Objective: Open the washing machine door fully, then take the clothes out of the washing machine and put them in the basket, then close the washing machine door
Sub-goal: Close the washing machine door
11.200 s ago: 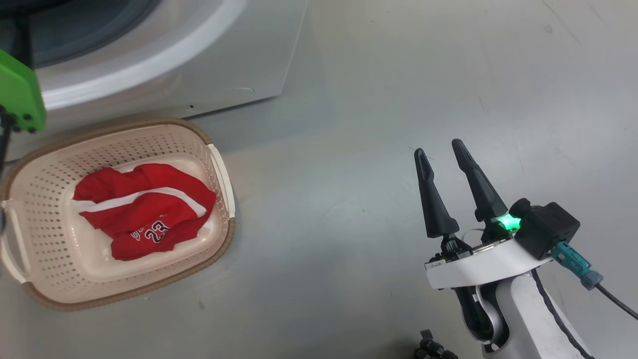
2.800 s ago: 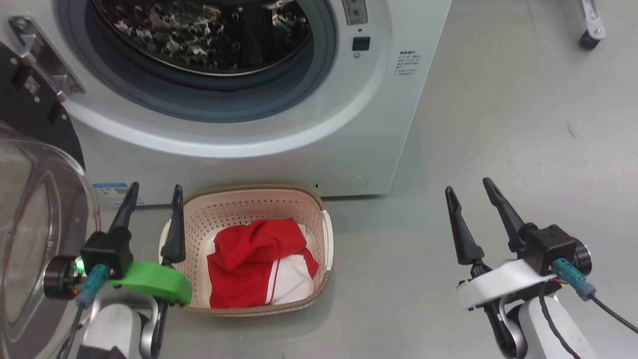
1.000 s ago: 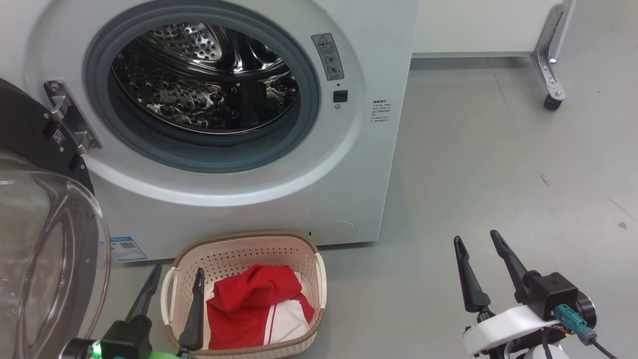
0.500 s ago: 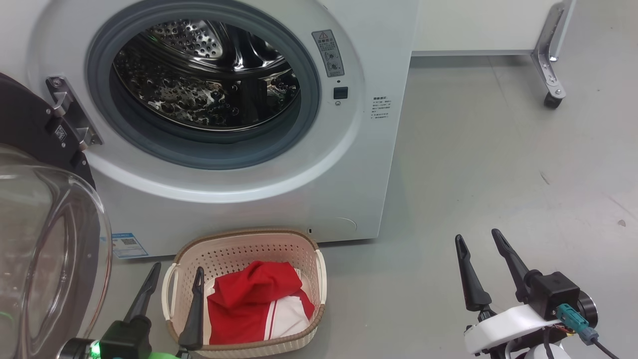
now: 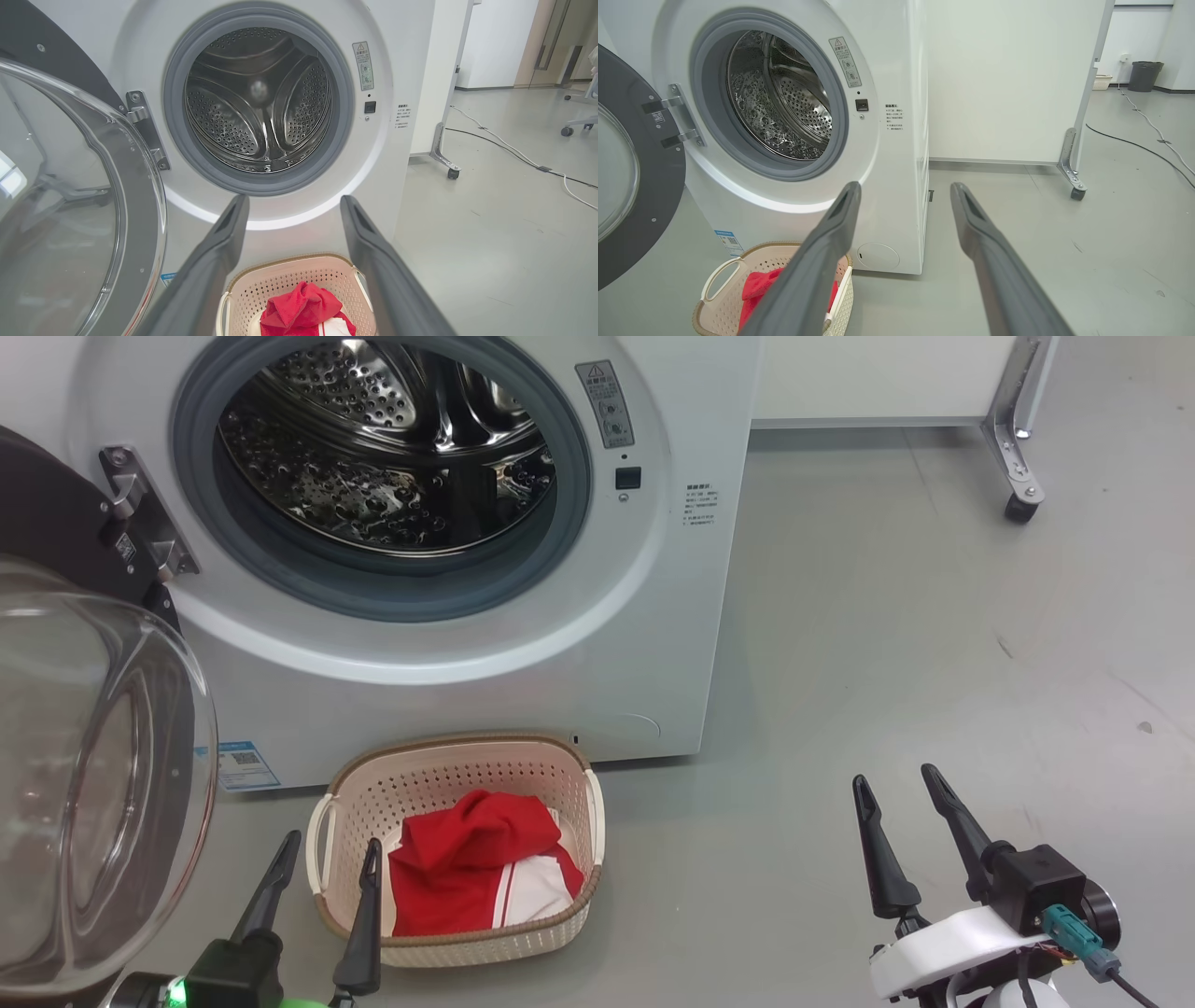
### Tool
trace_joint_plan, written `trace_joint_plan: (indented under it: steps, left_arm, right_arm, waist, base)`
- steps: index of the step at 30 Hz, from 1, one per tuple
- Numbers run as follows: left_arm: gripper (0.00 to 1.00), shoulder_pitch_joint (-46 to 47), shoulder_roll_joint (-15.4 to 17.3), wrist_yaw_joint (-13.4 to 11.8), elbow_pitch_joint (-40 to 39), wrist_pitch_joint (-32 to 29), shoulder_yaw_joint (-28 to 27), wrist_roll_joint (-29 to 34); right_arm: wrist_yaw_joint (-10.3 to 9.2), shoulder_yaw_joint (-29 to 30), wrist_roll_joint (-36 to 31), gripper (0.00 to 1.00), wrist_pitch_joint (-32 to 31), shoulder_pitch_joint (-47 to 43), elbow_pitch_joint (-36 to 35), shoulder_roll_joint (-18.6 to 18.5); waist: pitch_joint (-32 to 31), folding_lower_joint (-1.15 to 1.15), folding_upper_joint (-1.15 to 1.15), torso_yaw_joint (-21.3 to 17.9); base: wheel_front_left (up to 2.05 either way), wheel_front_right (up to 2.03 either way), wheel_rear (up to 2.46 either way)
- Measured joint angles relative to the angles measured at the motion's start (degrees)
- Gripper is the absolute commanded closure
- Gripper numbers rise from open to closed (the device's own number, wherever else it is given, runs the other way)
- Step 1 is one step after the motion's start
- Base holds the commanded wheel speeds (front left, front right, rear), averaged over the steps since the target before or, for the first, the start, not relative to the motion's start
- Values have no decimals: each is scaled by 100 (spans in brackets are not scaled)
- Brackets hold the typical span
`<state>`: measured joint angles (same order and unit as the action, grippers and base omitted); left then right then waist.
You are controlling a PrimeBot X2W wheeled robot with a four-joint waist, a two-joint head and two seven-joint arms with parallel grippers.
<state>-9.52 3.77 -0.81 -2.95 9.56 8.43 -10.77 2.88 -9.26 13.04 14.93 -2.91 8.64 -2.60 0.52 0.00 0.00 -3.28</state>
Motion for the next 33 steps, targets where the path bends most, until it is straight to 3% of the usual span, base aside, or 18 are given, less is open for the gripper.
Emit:
trace_joint_plan:
  steps: [16,33]
  left_arm:
    - [0,-51,36,1,-131,-73,5,-7]
    - [0,-116,54,1,-192,-154,4,-8]
  right_arm:
    - [1,-1,0,0,0,-19,2,3]
    - [1,0,1,0,0,-88,5,7]
  waist:
    - [-54,0,0,-20]
    - [-100,0,0,-11]
  base:
    - [-73,73,0]
    - [-15,15,0]
